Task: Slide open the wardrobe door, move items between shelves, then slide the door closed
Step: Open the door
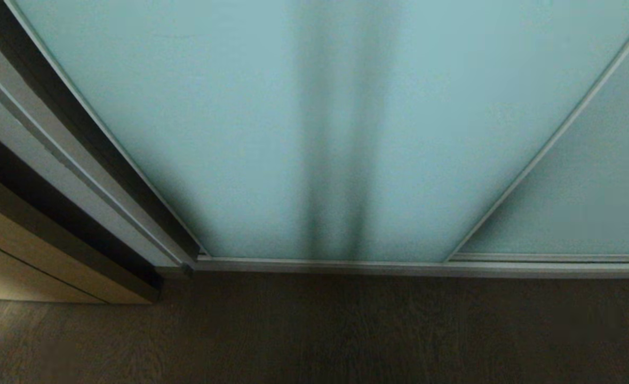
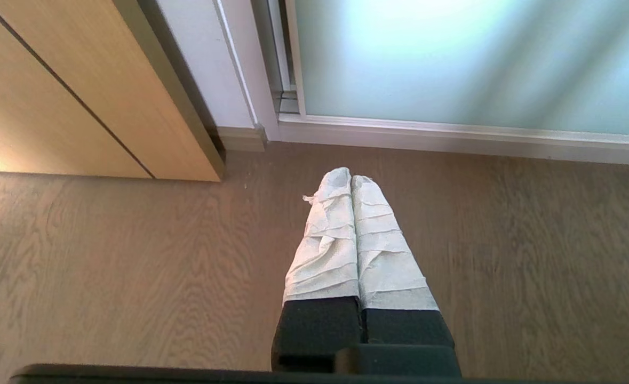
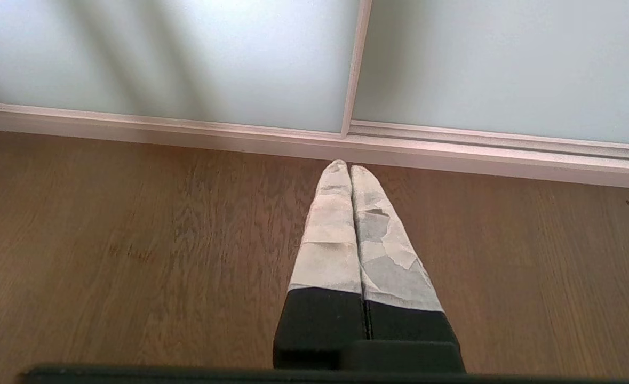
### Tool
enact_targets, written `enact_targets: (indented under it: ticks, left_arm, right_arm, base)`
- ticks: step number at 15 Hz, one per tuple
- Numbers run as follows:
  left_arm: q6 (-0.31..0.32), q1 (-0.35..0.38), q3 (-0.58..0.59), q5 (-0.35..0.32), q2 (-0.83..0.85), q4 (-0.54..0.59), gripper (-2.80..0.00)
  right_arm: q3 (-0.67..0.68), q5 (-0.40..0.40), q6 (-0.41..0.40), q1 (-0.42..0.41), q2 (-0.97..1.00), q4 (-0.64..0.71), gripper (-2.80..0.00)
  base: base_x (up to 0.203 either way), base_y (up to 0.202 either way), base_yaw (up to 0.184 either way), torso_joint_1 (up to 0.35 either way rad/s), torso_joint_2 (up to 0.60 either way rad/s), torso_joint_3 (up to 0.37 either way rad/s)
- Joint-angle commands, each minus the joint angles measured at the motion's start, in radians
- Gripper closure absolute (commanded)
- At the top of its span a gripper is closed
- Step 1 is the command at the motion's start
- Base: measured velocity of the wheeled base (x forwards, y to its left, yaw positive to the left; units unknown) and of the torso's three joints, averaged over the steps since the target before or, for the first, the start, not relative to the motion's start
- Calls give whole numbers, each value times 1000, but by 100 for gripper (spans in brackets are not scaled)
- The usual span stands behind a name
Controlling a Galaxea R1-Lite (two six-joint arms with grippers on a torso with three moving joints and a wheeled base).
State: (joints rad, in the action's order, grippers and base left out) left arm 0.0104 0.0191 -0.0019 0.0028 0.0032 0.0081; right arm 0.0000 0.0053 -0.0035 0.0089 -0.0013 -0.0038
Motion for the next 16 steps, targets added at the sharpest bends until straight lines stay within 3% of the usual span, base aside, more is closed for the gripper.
enact_targets:
  ticks: [1,4,7,12,16]
  left_arm:
    - [-4,1,-1,0,0,-1,0]
    - [-3,1,-25,1,0,3,0]
    - [-2,1,-152,28,13,25,0]
    - [-1,1,-541,117,248,36,0]
    - [18,13,-873,273,479,-85,0]
  right_arm:
    - [0,1,-1,0,-3,-1,0]
    - [0,1,0,0,-3,-1,0]
    - [0,1,-1,0,-3,-1,0]
    - [0,1,0,0,-3,-1,0]
    - [0,1,-1,0,-3,-1,0]
  base:
    - [0,0,0,0,0,0]
    - [0,0,0,0,0,0]
    - [0,0,0,0,0,0]
    - [0,0,0,0,0,0]
    - [0,0,0,0,0,0]
